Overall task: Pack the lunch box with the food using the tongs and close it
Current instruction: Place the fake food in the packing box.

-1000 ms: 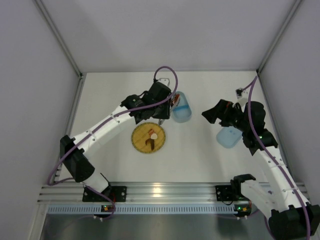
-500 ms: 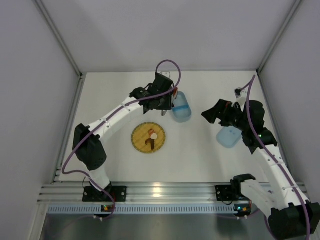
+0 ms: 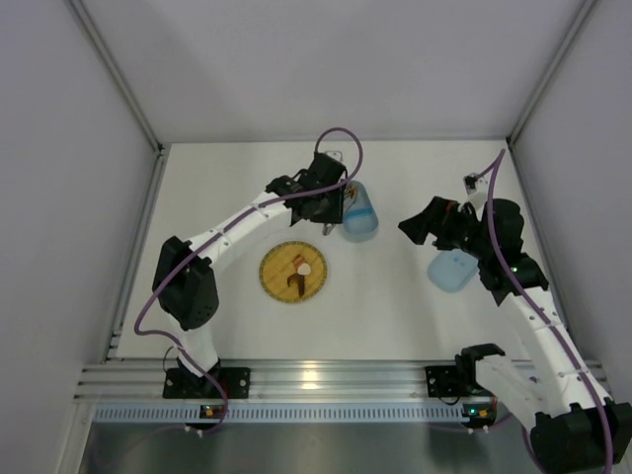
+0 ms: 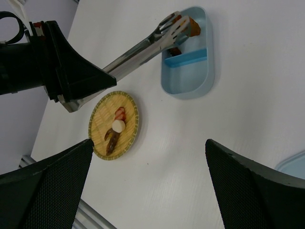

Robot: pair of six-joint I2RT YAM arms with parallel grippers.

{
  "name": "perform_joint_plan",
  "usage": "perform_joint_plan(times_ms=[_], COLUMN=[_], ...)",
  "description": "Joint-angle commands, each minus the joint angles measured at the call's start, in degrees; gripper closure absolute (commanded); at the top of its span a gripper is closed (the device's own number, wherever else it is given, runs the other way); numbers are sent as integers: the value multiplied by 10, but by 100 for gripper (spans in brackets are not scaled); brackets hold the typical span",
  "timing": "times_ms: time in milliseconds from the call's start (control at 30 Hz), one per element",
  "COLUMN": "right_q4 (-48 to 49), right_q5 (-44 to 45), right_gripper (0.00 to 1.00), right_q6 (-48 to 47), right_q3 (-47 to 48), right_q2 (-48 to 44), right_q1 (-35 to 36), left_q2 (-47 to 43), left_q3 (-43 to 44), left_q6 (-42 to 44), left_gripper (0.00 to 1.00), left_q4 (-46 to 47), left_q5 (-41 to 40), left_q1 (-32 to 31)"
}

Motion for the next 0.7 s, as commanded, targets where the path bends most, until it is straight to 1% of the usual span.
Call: perform_joint_plan(times_ms=[0,267,400,533,667], right_q4=[-1,3,5,5,8], right_q5=[2,0,1,1,2], right_gripper=[1,0,1,0,1], right_q6=[-8,-6,-5,-6,-2], right_q3=[5,-1,-3,-6,-8], right_q2=[-10,-8,-9,-11,-10], right_q1=[7,7,7,7,7], left_q2=[-20,-26,-39,-68,-110], left_q3=[-15,-21,-22,-25,-31], left_q6=[1,1,3,6,9], left_gripper=[62,57,56,55,56], left_q4=[41,40,37,35,9], left_q5=[4,-2,-8,-10,-17], left_q1=[-1,-1,-1,-1,-3])
